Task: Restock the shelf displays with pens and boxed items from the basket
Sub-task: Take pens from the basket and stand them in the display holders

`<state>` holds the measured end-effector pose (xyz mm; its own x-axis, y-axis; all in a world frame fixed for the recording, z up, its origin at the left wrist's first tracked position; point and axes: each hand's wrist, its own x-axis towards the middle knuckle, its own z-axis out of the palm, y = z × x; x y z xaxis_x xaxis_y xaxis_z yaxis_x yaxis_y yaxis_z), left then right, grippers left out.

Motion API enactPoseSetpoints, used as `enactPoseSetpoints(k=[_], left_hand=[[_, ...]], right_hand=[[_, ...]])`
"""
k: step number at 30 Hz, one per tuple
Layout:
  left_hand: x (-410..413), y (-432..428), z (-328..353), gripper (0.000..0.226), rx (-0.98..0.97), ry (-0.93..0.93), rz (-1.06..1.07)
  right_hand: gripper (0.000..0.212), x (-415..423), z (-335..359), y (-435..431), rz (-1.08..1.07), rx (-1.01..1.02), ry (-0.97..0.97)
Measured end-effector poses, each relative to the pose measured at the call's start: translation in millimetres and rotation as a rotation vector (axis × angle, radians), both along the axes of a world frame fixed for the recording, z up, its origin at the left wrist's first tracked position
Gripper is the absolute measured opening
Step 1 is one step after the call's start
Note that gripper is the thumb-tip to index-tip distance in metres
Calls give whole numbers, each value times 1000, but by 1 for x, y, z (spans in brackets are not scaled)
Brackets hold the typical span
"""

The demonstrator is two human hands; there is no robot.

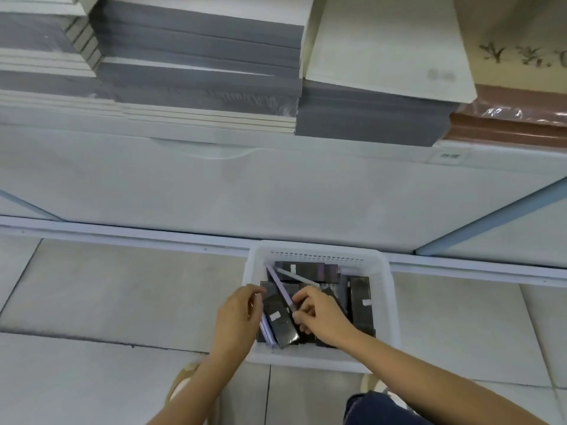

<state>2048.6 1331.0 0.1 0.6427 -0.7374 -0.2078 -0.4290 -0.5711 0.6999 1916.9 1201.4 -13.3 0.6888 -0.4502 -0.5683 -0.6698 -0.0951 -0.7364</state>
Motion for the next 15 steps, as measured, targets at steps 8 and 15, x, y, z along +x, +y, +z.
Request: enactPoseSetpoints(k=[8, 15], left_hand=[[-12, -29, 2, 24, -181, 678, 408], [4, -1, -14, 25, -38, 526, 410]], right_hand=[[14, -6, 6, -9, 82, 41, -162], [19, 0, -50, -45, 61, -511, 76]])
